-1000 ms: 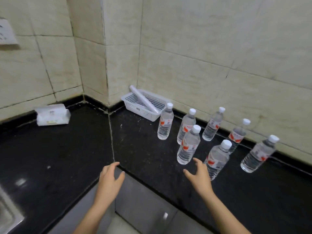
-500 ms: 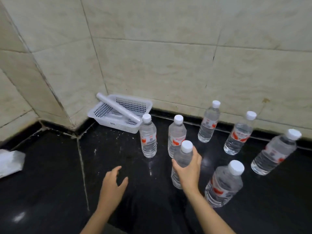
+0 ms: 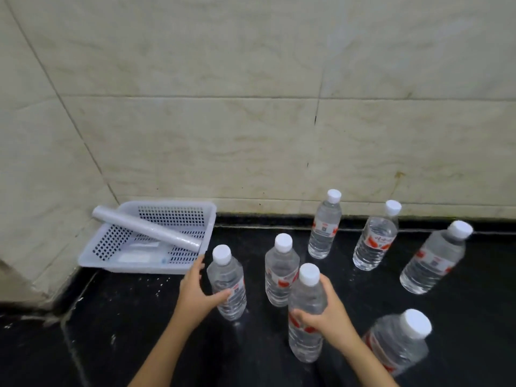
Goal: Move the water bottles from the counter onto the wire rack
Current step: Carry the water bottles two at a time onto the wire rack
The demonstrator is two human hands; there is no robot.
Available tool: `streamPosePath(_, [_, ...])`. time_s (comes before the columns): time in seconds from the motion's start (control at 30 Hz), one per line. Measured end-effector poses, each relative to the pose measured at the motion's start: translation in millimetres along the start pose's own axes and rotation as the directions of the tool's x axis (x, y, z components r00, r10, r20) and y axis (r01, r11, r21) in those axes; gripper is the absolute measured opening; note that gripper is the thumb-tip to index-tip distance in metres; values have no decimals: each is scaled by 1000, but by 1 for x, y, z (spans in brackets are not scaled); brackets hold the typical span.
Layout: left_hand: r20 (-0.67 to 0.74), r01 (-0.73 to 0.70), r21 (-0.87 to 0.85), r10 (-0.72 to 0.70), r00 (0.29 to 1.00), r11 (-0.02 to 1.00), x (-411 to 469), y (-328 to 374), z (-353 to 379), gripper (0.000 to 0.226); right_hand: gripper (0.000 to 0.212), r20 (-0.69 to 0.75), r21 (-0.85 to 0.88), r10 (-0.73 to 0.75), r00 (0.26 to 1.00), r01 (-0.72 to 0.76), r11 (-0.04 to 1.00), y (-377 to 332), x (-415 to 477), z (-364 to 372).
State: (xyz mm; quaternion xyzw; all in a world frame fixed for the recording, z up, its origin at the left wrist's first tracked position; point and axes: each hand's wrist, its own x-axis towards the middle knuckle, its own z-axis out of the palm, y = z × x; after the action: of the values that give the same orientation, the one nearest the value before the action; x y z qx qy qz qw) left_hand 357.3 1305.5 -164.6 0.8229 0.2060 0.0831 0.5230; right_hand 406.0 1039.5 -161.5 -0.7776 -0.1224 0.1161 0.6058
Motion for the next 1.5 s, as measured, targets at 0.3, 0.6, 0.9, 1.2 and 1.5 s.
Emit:
streamPosePath(0.3, [547, 23, -99, 35, 836, 995, 44, 6, -19, 77, 68, -77, -19, 12, 997, -14, 1000, -2, 0, 13])
streamPosePath(0.6, [299, -35, -177, 88, 950, 984, 19, 4, 10, 75, 66, -243, -62, 35, 969, -51, 997, -8, -20, 24])
streamPosePath(0.9, [304, -33, -300, 128, 944, 953, -30, -2, 16, 57, 59, -206, -104, 116, 972, -139, 985, -24, -76, 20])
streamPosePath(1.2, [400, -97, -329, 232, 886, 939, -91, 26, 32, 57, 64, -306, -29, 134, 943, -150, 988, -39, -180, -23])
streamPosePath(1.5, [571, -185, -255, 302, 763, 949, -191, 70, 102, 58, 59, -525, -60, 53, 849, -99, 993, -37, -309, -127])
